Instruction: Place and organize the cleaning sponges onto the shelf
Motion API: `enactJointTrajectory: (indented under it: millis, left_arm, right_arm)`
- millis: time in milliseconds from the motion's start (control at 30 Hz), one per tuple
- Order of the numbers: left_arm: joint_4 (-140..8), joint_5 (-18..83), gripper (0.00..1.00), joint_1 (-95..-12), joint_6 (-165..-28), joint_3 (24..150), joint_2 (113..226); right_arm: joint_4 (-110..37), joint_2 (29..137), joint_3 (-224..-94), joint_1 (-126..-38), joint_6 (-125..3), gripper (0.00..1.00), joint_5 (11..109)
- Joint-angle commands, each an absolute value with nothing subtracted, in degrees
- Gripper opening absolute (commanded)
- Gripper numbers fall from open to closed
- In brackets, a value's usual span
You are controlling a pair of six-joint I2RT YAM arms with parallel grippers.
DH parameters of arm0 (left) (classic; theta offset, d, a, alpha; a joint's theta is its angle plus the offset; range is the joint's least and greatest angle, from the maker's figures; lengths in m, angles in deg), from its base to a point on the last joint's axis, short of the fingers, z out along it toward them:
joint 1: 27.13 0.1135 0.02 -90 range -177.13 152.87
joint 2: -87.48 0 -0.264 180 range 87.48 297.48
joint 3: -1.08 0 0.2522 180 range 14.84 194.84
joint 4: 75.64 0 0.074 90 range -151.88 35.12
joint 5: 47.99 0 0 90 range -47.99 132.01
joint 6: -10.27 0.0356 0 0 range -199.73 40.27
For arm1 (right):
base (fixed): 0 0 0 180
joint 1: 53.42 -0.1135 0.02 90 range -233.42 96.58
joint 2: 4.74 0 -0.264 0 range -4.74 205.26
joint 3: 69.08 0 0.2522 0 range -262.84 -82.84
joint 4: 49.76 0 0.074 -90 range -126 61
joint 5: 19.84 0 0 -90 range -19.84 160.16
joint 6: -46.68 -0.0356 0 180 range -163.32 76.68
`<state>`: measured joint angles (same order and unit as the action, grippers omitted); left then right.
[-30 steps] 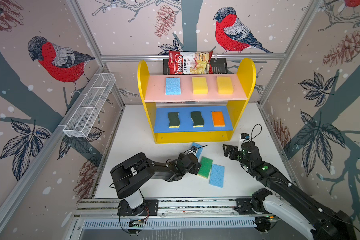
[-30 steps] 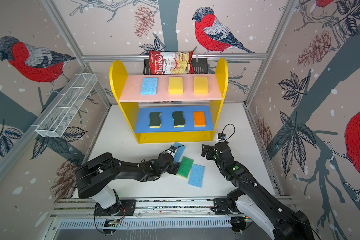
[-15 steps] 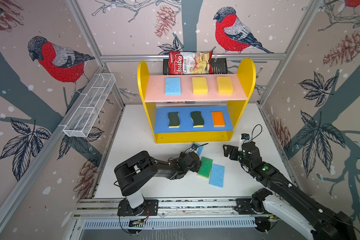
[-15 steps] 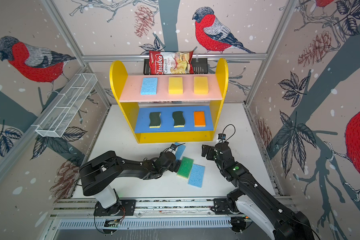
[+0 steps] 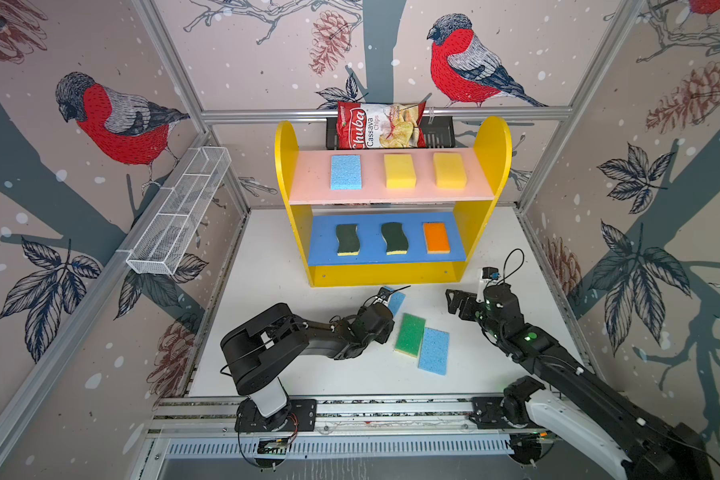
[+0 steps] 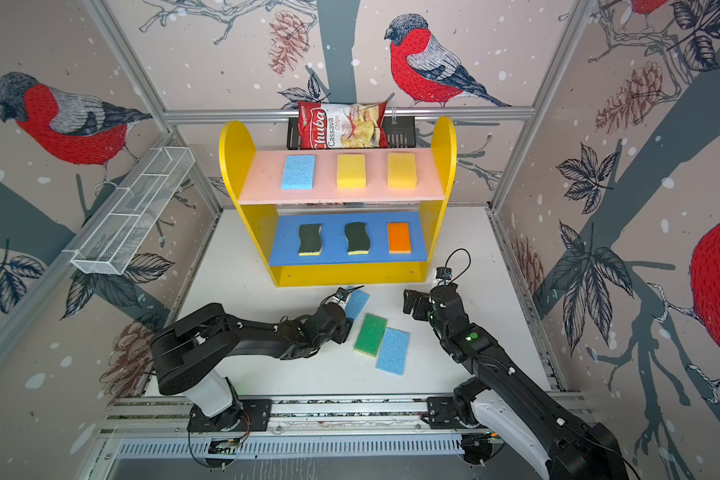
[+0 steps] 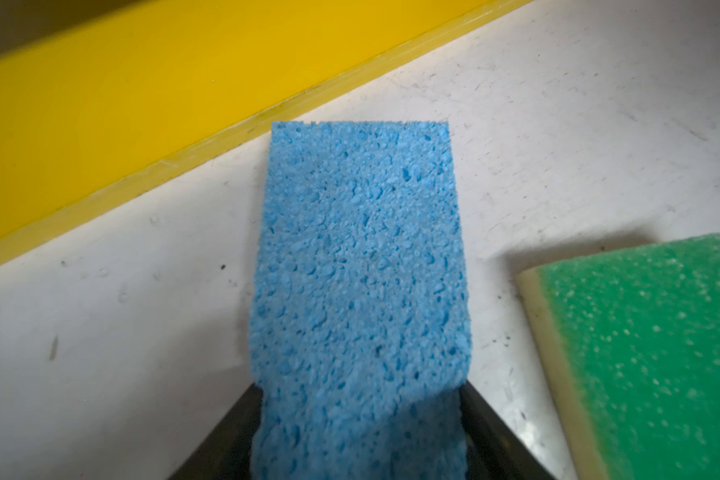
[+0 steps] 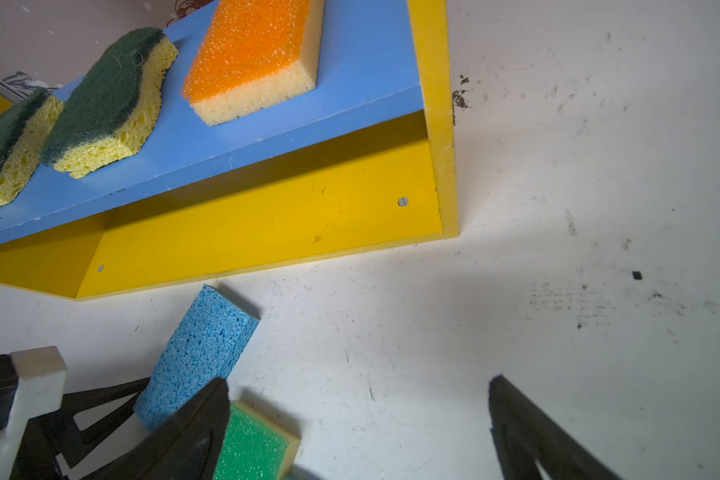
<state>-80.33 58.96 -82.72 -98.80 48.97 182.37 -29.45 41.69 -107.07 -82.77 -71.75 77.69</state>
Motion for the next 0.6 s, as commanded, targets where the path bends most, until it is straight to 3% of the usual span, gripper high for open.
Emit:
enactJointTrajectory:
  millis: [0,567]
  left_arm:
    - [-74.13,59.25,0.66,-82.68,-100.23,47.34,180.45]
    - [-63.72,65.26,0.66,-82.68,-119.57,35.47,165.62]
  right_arm:
    - [-30.40,41.66,-107.30,-82.79,-71.36,0.97,77.16]
    - [-32.14,44.94,-108.76,-82.82,-71.40,0.97,73.49]
